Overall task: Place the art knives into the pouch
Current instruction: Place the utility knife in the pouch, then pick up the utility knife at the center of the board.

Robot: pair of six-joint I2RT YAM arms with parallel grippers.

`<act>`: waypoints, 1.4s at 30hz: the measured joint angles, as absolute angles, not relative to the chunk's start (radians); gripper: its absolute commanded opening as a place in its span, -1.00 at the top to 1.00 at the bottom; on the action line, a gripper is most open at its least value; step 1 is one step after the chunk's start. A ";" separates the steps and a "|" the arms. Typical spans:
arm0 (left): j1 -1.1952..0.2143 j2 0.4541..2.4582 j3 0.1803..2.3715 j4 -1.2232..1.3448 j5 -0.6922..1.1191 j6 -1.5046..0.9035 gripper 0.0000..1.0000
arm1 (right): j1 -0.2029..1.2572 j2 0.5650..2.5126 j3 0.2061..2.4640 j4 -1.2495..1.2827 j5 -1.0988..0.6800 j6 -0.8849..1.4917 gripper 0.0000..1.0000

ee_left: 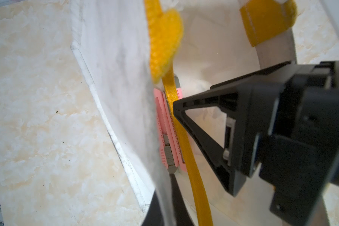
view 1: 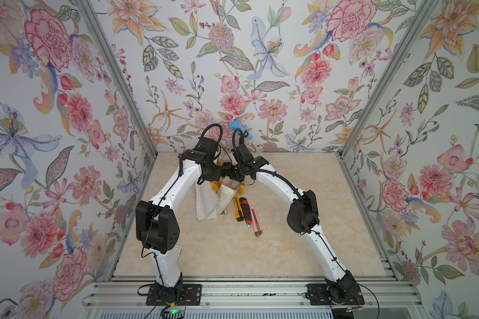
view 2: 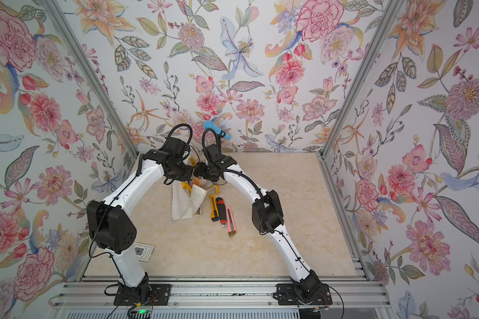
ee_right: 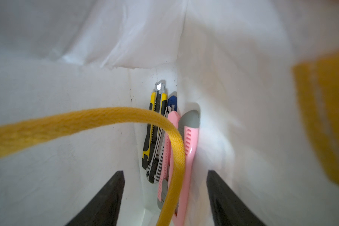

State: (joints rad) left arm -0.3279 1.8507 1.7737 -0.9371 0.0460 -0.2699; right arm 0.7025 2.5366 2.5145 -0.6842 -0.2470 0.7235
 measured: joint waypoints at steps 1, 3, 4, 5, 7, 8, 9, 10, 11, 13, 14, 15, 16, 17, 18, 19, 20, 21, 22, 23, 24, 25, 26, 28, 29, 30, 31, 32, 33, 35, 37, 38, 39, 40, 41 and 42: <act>-0.328 1.851 1.774 -0.937 0.046 -0.270 1.00 | 0.700 2.527 2.514 -0.686 -0.246 0.715 -0.44; -0.328 1.851 1.774 -0.937 0.046 -0.273 1.00 | 0.690 2.496 2.511 -0.688 -0.237 0.697 -0.44; -0.328 1.851 1.774 -0.937 0.045 -0.274 1.00 | 0.683 2.473 2.506 -0.687 -0.228 0.688 -0.44; -0.328 1.851 1.774 -0.937 0.045 -0.276 1.00 | 0.677 2.447 2.500 -0.688 -0.221 0.683 -0.44; -0.328 1.851 1.774 -0.937 0.045 -0.277 1.00 | 0.652 2.378 2.483 -0.685 -0.209 0.670 -0.44; -0.328 1.851 1.774 -0.937 0.045 -0.277 1.00 | 0.640 2.344 2.473 -0.683 -0.201 0.665 -0.45; -0.328 1.851 1.774 -0.937 0.045 -0.278 1.00 | 0.624 2.303 2.463 -0.682 -0.191 0.658 -0.46; -0.328 1.851 1.774 -0.937 0.045 -0.278 1.00 | 0.611 2.265 2.448 -0.676 -0.182 0.652 -0.46; -0.328 1.851 1.774 -0.937 0.045 -0.279 1.00 | 0.596 2.221 2.426 -0.668 -0.174 0.644 -0.46; -0.328 1.851 1.774 -0.937 0.044 -0.282 1.00 | 0.568 2.139 2.365 -0.653 -0.169 0.628 -0.46; -0.328 1.851 1.774 -0.937 0.044 -0.284 1.00 | 0.556 2.094 2.316 -0.642 -0.172 0.619 -0.45; -0.328 1.851 1.774 -0.937 0.042 -0.288 1.00 | 0.547 2.050 2.257 -0.633 -0.175 0.611 -0.44; -0.328 1.851 1.774 -0.937 0.041 -0.289 1.00 | 0.541 2.014 2.198 -0.625 -0.178 0.603 -0.43; -0.328 1.851 1.775 -0.937 0.040 -0.290 1.00 | 0.537 1.977 2.127 -0.620 -0.181 0.593 -0.41; -0.328 1.851 1.777 -0.938 0.038 -0.292 1.00 | 0.536 1.946 2.048 -0.617 -0.182 0.584 -0.40; -0.328 1.852 1.781 -0.940 0.038 -0.294 1.00 | 0.536 1.925 1.978 -0.616 -0.184 0.576 -0.38; -0.328 1.854 1.787 -0.941 0.037 -0.296 1.00 | 0.539 1.910 1.911 -0.616 -0.184 0.567 -0.35; -0.328 1.857 1.795 -0.945 0.037 -0.296 1.00 | 0.543 1.901 1.832 -0.620 -0.183 0.556 -0.32; -0.328 1.861 1.804 -0.947 0.038 -0.296 1.00 | 0.549 1.897 1.777 -0.622 -0.176 0.546 -0.29; -0.328 1.867 1.814 -0.951 0.037 -0.296 1.00 | 0.557 1.897 1.713 -0.630 -0.168 0.535 -0.28; -0.328 1.874 1.825 -0.956 0.037 -0.296 1.00 | 0.568 1.897 1.648 -0.637 -0.162 0.521 -0.26; -0.328 1.882 1.834 -0.961 0.037 -0.295 1.00 | 0.578 1.897 1.604 -0.643 -0.156 0.510 -0.24; -0.328 1.890 1.845 -0.967 0.037 -0.295 1.00 | 0.593 1.897 1.558 -0.652 -0.147 0.497 -0.24; -0.328 1.903 1.859 -0.976 0.038 -0.295 1.00 | 0.620 1.896 1.487 -0.661 -0.131 0.470 -0.21; -0.328 1.908 1.866 -0.981 0.038 -0.295 1.00 | 0.639 1.896 1.460 -0.662 -0.123 0.459 -0.20; -0.328 1.912 1.870 -0.984 0.038 -0.295 1.00 | 0.656 1.896 1.436 -0.661 -0.117 0.448 -0.20; -0.328 1.913 1.873 -0.987 0.038 -0.295 1.00 | 0.669 1.896 1.420 -0.661 -0.113 0.441 -0.19; -0.328 1.914 1.877 -0.992 0.038 -0.295 1.00 | 0.684 1.896 1.403 -0.661 -0.109 0.435 -0.17; -0.328 1.915 1.880 -0.995 0.038 -0.295 1.00 | 0.698 1.896 1.389 -0.659 -0.105 0.430 -0.15; -0.328 1.915 1.880 -0.995 0.038 -0.295 1.00 | 0.724 1.895 1.363 -0.656 -0.096 0.422 -0.15; -0.328 1.916 1.880 -0.999 0.038 -0.295 1.00 | 0.741 1.893 1.340 -0.652 -0.088 0.422 -0.13; -0.328 1.916 1.880 -1.002 0.037 -0.295 1.00 | 0.747 1.893 1.329 -0.651 -0.081 0.422 -0.13; -0.328 1.916 1.880 -1.002 0.037 -0.295 1.00 | 0.751 1.893 1.320 -0.651 -0.073 0.422 -0.13; -0.328 1.917 1.880 -1.002 0.037 -0.295 1.00 | 0.753 1.893 1.313 -0.650 -0.067 0.422 -0.13; -0.328 1.917 1.880 -1.002 0.038 -0.295 1.00 | 0.756 1.893 1.307 -0.650 -0.062 0.422 -0.13; -0.328 1.917 1.880 -1.002 0.037 -0.295 1.00 | 0.759 1.893 1.303 -0.650 -0.054 0.423 -0.13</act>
